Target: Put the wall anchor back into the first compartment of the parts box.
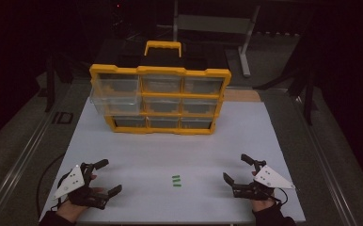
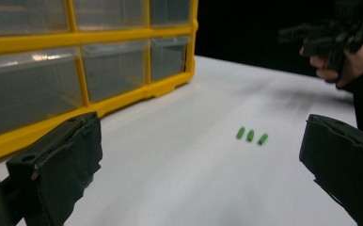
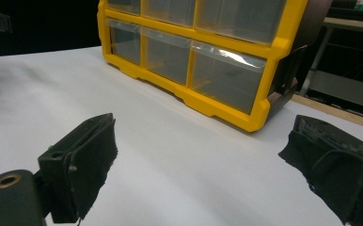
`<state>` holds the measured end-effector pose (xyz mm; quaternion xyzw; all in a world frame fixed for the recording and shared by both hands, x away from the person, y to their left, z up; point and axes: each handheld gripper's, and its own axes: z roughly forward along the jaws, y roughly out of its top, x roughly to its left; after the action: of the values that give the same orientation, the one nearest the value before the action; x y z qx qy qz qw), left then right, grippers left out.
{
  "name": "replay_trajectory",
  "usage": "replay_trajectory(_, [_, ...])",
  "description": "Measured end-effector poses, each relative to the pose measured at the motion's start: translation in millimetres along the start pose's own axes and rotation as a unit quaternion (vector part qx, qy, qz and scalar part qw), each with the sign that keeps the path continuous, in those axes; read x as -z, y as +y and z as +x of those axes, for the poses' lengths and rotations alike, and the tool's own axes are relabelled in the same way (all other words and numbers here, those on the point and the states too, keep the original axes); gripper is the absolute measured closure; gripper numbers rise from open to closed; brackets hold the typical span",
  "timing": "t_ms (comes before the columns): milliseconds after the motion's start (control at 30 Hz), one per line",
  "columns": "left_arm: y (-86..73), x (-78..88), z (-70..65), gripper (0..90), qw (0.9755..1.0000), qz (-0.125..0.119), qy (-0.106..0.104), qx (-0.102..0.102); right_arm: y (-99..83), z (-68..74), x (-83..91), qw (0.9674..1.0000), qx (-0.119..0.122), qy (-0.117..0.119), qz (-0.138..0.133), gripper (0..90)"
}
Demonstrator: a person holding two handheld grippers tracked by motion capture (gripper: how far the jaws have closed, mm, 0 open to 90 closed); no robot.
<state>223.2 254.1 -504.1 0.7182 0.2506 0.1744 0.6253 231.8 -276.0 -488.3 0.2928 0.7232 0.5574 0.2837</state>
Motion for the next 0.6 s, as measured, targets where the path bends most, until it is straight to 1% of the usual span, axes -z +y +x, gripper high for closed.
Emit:
replay_trajectory(33, [3.9,-1.5,-0.1,0.0,1.0,-0.001,-0.007,0.004,-0.1,-0.5,0.1,1.0,-0.001,0.0,-0.001,8.0])
replay_trajectory(67, [9.0,-4.0,-0.1,0.0,0.9997,0.001,-0.022,0.01,-0.2,-1.1,0.0,1.0,-0.004,0.0,-0.003,8.0])
replay_trajectory(133, [18.3,-7.2,-1.4,0.0,0.999,-0.007,-0.043,0.014,-0.5,-1.5,-0.2,1.0,-0.006,0.001,-0.001,8.0])
replay_trajectory(167, [18.3,-7.2,-1.4,0.0,0.999,-0.007,-0.043,0.014,-0.5,-1.5,-0.2,1.0,-0.006,0.001,-0.001,8.0])
replay_trajectory(200, [29.7,-11.6,-0.9,0.0,0.9978,-0.005,-0.063,0.021,-0.1,-1.0,-0.5,1.0,-0.004,0.0,-0.001,8.0])
replay_trajectory(233, [35.0,-14.1,-0.4,0.0,0.9973,-0.008,-0.068,0.025,0.0,-1.0,-0.6,1.0,-0.005,0.001,-0.001,8.0])
replay_trajectory(267, [41.0,-17.4,0.7,0.0,0.9972,-0.012,-0.069,0.024,0.0,-0.8,-0.7,1.0,-0.003,0.0,-0.001,8.0])
replay_trajectory(300, [44.4,-19.5,1.3,0.0,0.9968,-0.014,-0.075,0.026,0.1,-0.8,-0.8,1.0,-0.001,0.001,-0.001,8.0])
replay_trajectory(333, [48.4,-22.5,2.3,0.0,0.996,-0.016,-0.084,0.025,0.1,-0.8,-0.6,1.0,-0.001,0.001,-0.001,8.0])
replay_trajectory(367, [52.2,-26.0,2.4,0.0,0.9957,-0.017,-0.088,0.024,0.1,-0.8,-0.5,1.0,-0.002,0.0,-0.001,8.0])
replay_trajectory(433, [59.2,-33.0,1.9,0.0,0.9948,-0.014,-0.1,0.014,0.2,-1.2,-0.2,1.0,-0.004,0.0,-0.002,8.0])
replay_trajectory(500, [65.6,-40.8,0.1,0.0,0.9933,-0.012,-0.115,0.01,0.4,-1.3,0.0,1.0,-0.005,0.002,-0.003,8.0])
replay_trajectory(600, [74.5,-54.6,-3.0,0.0,0.9901,-0.007,-0.14,0.007,0.8,-1.1,0.5,1.0,-0.006,0.003,-0.004,8.0])
